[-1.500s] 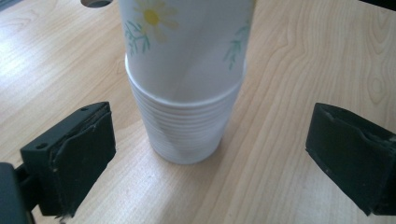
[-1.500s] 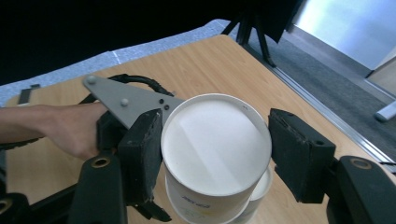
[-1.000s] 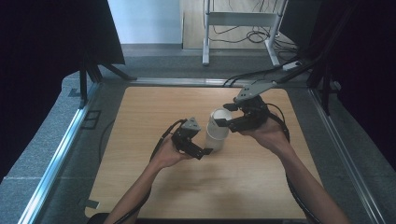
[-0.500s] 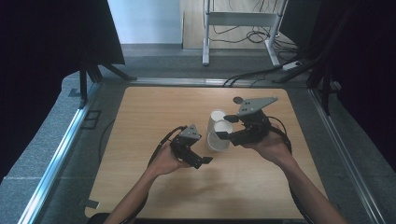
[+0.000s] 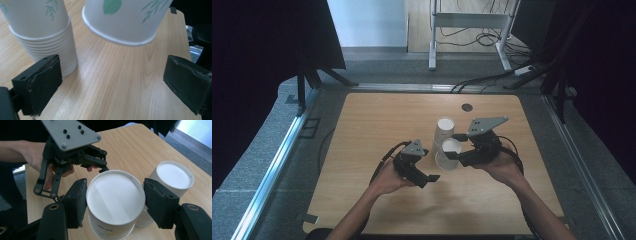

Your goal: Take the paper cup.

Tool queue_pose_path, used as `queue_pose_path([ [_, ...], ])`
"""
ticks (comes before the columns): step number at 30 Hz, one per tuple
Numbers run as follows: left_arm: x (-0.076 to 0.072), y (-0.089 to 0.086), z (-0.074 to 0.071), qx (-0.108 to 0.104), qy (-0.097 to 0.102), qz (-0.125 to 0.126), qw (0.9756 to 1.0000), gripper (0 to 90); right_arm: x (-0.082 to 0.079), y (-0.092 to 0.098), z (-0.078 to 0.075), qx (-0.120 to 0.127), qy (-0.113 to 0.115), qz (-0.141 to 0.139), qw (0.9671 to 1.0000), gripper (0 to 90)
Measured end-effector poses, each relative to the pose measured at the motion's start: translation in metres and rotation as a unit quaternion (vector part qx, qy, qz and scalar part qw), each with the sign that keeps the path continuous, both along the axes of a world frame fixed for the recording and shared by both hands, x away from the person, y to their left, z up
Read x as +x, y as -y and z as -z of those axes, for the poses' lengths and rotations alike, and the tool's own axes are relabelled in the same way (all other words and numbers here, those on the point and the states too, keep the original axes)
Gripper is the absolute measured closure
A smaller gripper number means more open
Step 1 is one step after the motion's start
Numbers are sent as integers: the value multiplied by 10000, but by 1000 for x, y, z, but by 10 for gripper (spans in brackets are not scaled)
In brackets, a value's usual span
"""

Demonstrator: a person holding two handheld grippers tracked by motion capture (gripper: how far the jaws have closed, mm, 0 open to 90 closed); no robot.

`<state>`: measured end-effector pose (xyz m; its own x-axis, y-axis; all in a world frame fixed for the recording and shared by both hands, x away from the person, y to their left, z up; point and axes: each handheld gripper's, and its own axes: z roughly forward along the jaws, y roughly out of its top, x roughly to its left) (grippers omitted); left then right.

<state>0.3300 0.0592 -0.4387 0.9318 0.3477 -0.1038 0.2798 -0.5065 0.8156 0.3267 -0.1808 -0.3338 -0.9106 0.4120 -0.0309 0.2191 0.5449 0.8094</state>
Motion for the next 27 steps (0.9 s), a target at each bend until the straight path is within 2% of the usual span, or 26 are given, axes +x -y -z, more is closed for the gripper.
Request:
queue_pose_path([
  [10,-10,5,11,-34,98,82,9999,26,-9,1,26,-7,1,-84,10000,373],
  [20,-17,14,27,-27,257,112,9996,44,-14,-5,44,6,-96,-197,9998,374],
  [22,-18,17,30,70,304,113,9994,44,-15,-5,45,5,-85,-193,9998,374],
  [27,-19,18,34,46,319,121,9994,62,-17,-7,49,51,-123,-239,9996,374],
])
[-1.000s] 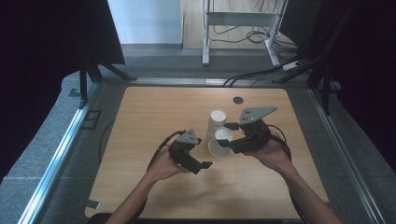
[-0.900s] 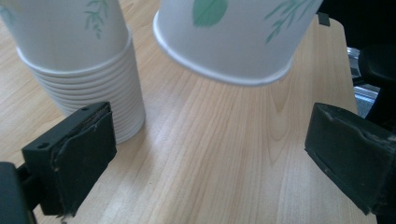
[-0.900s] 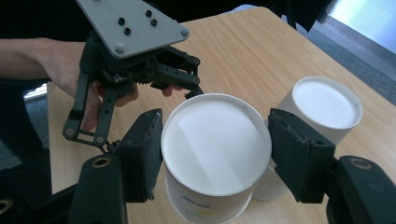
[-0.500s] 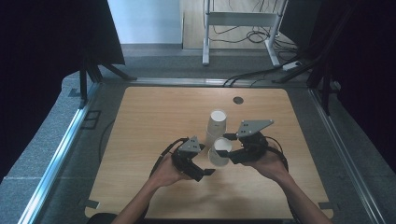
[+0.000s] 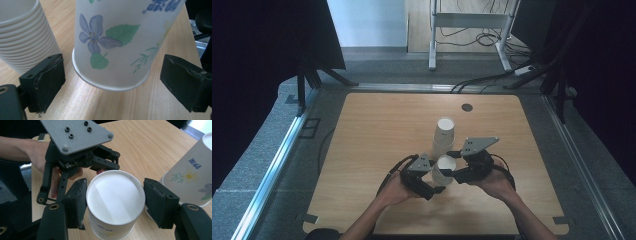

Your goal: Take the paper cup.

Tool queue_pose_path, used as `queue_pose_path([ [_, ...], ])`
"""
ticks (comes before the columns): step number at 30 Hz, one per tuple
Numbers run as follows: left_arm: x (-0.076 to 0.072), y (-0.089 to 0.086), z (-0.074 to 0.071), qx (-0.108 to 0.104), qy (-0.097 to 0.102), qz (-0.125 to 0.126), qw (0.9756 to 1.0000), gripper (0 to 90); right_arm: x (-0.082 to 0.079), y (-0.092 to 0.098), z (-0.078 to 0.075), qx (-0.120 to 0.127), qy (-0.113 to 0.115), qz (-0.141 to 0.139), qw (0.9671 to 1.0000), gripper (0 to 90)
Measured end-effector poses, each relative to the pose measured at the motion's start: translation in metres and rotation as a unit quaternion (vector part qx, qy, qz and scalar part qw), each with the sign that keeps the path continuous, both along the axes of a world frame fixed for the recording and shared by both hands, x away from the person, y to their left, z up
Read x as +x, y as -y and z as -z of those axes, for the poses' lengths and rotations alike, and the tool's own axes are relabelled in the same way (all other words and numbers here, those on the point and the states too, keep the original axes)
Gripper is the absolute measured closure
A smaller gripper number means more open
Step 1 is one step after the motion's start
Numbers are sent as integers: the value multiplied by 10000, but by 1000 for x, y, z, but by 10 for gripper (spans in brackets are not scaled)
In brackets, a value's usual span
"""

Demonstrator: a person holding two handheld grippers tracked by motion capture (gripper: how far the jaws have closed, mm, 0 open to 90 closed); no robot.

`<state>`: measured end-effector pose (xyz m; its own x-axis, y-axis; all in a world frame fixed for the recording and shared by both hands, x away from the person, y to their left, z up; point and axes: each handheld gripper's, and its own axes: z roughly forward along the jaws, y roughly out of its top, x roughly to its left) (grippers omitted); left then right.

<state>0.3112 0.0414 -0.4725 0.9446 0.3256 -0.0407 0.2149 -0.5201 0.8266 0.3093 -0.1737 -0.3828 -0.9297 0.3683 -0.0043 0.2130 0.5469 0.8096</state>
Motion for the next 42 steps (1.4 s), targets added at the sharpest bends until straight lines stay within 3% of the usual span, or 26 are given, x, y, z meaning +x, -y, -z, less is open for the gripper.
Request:
queue_pose_path([
  [28,0,3,12,-215,-68,36,9997,194,-1,-4,2,56,-102,-62,9999,373],
  [42,1,0,12,-145,-99,48,9998,351,1,-4,3,-37,-117,-114,9999,367],
])
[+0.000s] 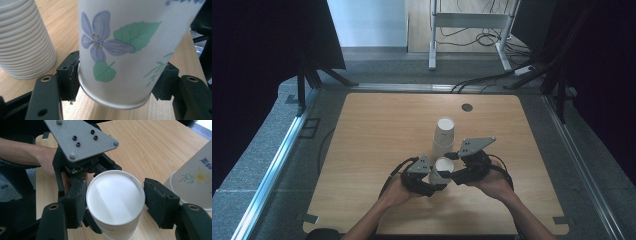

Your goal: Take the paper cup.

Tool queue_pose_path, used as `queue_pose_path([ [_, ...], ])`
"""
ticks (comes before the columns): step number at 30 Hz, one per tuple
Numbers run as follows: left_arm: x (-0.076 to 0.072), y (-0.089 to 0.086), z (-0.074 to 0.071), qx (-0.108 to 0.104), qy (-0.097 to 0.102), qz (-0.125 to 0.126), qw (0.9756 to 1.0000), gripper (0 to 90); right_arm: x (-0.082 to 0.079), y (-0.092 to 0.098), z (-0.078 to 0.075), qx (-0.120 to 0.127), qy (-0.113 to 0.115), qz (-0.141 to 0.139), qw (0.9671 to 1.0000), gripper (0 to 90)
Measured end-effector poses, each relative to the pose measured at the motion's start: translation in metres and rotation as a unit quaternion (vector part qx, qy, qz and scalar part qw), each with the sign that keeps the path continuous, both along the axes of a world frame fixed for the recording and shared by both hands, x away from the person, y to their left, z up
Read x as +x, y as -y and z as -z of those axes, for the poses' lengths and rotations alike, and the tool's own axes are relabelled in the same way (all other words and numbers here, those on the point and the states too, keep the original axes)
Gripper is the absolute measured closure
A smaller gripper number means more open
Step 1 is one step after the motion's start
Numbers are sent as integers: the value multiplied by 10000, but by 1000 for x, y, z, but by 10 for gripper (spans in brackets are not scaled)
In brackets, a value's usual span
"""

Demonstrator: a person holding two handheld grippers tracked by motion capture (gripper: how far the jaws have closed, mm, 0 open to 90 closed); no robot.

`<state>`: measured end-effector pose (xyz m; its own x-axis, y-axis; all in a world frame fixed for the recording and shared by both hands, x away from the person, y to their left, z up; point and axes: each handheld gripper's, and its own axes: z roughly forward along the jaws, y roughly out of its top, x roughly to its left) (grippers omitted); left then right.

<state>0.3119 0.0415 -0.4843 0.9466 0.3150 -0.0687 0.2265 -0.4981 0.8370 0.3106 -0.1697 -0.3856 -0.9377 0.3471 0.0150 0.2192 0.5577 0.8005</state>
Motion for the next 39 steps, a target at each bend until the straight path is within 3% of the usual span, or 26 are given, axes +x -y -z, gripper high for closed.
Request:
queue_pose_path([
  [8,0,0,-3,209,6,34,9998,358,2,1,1,-54,-33,-21,10000,353],
  [17,1,-2,-7,489,38,40,9988,359,3,6,-2,-107,-16,-7,9999,254],
  [26,3,-5,-18,875,136,87,9960,358,1,9,-6,-543,29,-118,9984,189],
  [27,3,-5,-20,963,154,130,9952,358,2,9,-6,-619,29,-155,9980,179],
  [28,3,-3,-20,920,130,100,9956,357,1,8,-6,-669,32,-174,9976,179],
  [32,2,0,-22,1217,218,236,9920,356,1,4,-7,-1005,65,-298,9945,159],
  [37,1,5,-24,1498,320,372,9875,354,0,-5,-5,-1498,57,-466,9876,150],
  [38,0,7,-23,1452,308,336,9883,354,0,-6,-4,-1558,76,-490,9866,150],
  [39,0,7,-24,1537,326,381,9869,354,0,-8,-3,-1658,70,-519,9848,150],
])
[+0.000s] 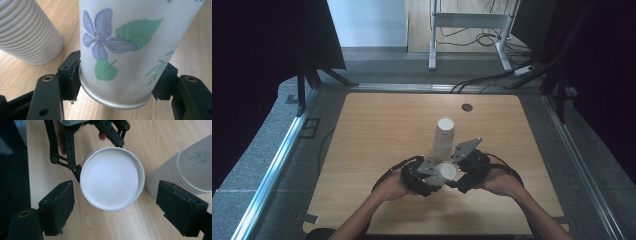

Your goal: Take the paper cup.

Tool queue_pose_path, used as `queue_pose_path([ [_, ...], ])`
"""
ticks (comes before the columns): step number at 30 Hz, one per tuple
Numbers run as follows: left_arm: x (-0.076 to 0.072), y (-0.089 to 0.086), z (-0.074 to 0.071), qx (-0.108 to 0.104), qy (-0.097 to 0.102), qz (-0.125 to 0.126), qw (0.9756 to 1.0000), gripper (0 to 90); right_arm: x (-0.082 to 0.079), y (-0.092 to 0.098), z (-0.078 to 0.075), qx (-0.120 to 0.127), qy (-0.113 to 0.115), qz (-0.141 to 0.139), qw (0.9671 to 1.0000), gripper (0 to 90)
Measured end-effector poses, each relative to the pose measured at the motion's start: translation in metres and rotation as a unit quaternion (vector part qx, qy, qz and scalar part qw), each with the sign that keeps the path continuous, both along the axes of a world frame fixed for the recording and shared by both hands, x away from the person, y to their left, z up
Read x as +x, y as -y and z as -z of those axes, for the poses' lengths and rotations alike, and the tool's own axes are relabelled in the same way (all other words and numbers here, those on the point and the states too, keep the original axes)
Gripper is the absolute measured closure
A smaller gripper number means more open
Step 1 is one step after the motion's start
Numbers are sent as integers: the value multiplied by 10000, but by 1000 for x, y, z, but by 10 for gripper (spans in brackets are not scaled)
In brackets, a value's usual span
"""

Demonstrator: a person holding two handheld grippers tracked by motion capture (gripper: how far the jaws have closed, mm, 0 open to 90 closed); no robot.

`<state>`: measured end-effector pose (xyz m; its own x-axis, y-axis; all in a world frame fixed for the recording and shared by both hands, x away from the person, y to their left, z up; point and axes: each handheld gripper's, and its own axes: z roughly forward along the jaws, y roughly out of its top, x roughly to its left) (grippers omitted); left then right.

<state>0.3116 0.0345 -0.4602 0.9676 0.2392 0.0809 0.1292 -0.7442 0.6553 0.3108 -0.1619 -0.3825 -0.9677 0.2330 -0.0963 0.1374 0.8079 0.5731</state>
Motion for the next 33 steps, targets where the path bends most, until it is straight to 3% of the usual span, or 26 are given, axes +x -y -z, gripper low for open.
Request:
queue_pose_path([
  [3,-1,3,1,31,-3,28,10000,355,0,-6,2,-250,17,-90,9996,152],
  [6,-1,4,0,183,33,146,9997,354,0,-10,5,-358,-6,-145,9993,158],
  [10,-2,7,0,172,27,183,9997,354,0,-15,10,-489,-41,-216,9986,171],
  [22,-3,11,-2,277,24,251,9993,352,2,-21,19,-570,-110,-329,9978,241],
  [27,-3,12,0,305,-13,264,9992,349,1,-22,21,-575,-152,-392,9975,333],
  [33,-3,12,2,294,-51,274,9992,327,1,-21,22,-597,-191,-360,9974,350],
])
